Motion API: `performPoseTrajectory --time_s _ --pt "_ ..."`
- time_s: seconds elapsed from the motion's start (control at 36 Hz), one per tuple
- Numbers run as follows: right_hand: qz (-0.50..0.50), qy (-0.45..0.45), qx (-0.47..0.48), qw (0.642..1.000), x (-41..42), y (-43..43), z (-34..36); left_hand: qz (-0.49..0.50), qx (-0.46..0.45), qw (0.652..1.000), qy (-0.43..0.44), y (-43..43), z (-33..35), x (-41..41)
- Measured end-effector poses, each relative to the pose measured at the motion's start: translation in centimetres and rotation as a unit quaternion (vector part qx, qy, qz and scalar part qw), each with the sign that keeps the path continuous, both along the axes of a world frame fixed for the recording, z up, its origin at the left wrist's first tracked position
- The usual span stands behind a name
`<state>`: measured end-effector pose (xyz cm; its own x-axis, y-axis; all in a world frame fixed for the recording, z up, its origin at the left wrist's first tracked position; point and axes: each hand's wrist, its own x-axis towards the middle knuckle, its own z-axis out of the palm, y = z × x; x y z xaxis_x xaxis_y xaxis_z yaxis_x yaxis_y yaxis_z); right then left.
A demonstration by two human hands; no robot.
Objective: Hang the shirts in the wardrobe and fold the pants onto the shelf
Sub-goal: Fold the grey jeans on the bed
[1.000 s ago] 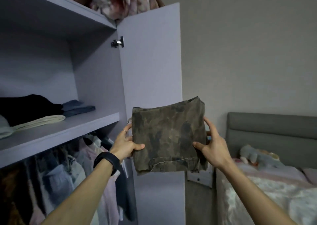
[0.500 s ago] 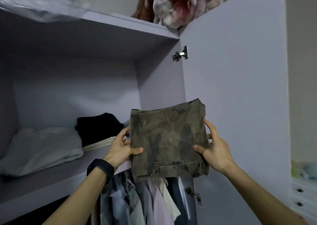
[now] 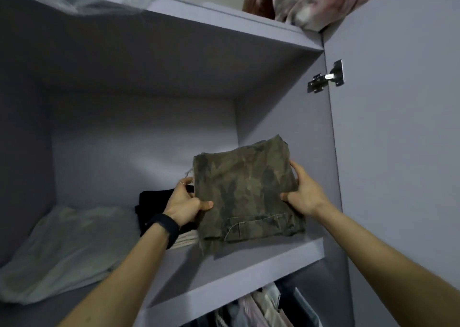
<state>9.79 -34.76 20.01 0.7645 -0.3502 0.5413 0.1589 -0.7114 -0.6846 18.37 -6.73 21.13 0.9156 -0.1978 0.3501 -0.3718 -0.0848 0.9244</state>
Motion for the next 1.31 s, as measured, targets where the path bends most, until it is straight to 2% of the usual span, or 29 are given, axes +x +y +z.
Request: performPoseTrajectory --time_s 0.14,0.28,0.56,0.72,0.89,0.94,1.06,1.11,1.22,1.28,1.31 --pt "-0.058 0.054 -0.084 0.993 5.4 -0.6 4.1 0.032 0.036 0.999 -0.009 -3.4 1.3 6.7" --pt "-0.090 0.116 -0.120 0.982 11.3 -2.3 5.8 0.074 0.075 0.994 -0.004 -7.2 1.5 11.9" --pt "-0.041 0.197 -0.202 0.958 22.5 -6.0 3.8 0.115 0.154 0.979 0.073 -11.6 -0.4 20.3" --pt "-0.040 0.208 -0.250 0.945 28.0 -6.4 2.9 0.166 0.244 0.946 0.131 -12.9 -0.4 23.8" --pt "-0.022 0.220 -0.252 0.942 31.9 -6.2 1.7 0.174 0.347 0.916 0.106 -12.8 -0.4 25.2" --pt "-0.018 0.217 -0.256 0.942 32.8 -6.2 1.0 0.193 0.346 0.912 0.105 -12.6 -0.7 26.1" --pt "-0.015 0.219 -0.322 0.921 33.5 -6.0 -0.3 0.218 0.382 0.894 0.082 -12.0 -1.2 26.4" --pt "-0.026 0.216 -0.380 0.899 33.3 -5.7 -1.0 0.225 0.435 0.870 0.054 -11.9 -1.4 26.1" --pt "-0.078 0.142 -0.516 0.841 32.5 -4.7 -1.8 0.272 0.579 0.769 -0.009 -12.5 -1.7 25.1" --pt "-0.065 0.097 -0.505 0.855 32.6 -4.6 -1.7 0.300 0.618 0.725 -0.061 -13.8 -1.1 24.6" --pt "-0.045 0.083 -0.479 0.873 32.8 -4.6 -1.6 0.306 0.619 0.717 -0.092 -14.8 -0.6 24.5"
